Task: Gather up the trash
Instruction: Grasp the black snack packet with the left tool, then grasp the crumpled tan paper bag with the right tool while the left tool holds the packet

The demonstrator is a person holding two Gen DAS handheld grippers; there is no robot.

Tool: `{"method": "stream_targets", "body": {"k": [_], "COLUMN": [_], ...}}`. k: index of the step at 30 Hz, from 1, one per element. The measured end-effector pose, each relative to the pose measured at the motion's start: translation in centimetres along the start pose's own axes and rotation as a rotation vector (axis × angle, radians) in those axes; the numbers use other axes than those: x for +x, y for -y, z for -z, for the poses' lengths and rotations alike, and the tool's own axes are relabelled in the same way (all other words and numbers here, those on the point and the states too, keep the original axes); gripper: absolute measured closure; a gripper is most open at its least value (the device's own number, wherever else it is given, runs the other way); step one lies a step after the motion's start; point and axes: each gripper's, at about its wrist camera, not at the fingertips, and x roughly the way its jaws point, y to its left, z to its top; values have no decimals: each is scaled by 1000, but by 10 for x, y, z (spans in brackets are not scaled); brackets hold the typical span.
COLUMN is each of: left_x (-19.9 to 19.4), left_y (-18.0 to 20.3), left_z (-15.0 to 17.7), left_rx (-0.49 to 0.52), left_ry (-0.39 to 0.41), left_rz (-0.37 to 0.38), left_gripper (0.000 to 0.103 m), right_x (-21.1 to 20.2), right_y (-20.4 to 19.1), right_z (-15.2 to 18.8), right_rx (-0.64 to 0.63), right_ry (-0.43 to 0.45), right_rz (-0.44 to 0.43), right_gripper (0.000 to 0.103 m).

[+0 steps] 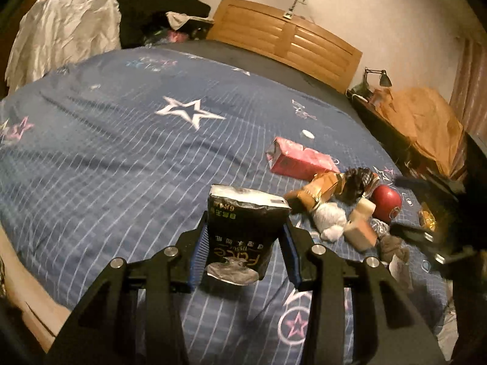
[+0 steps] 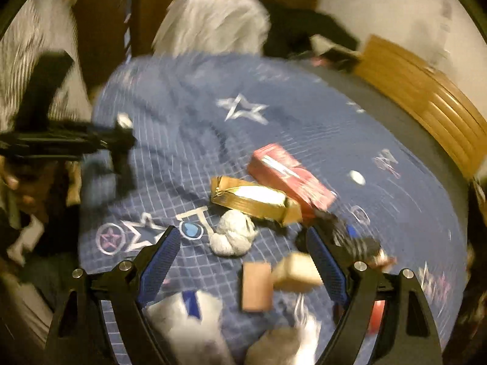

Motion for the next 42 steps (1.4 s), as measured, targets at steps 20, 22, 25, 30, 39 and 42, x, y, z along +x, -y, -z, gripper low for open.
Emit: {"method": "stream_targets", "body": {"k": [20,22,25,30,39,42], "left_x": [21,21,21,17,24,37], "left_y": [-27,-27,-25,-14,54,72], "left_z": [17,17,16,16,23,26], "left_rx": [-88,-88,-86,-67,109,162], "left_ry": [-67,-68,-70,-74,-176,-226], "left_rz": [96,97,95,106,111,88], "left_gripper": [60,60,60,60,58,58], "right_x": [114,118,110,52,-110,-141], "right_y": [-10,-15,-9,19,36,27], "right_z": [-46,-39,-40,-46,67,138], "right_rx": [-800,-827,-764,-550,207,470], "right_ry": [-367,-376,-364,-221,-1,-49], "right_rz": [-9,-13,-35,2,130,163], "right_gripper": [62,69,76,76,76,76]}}
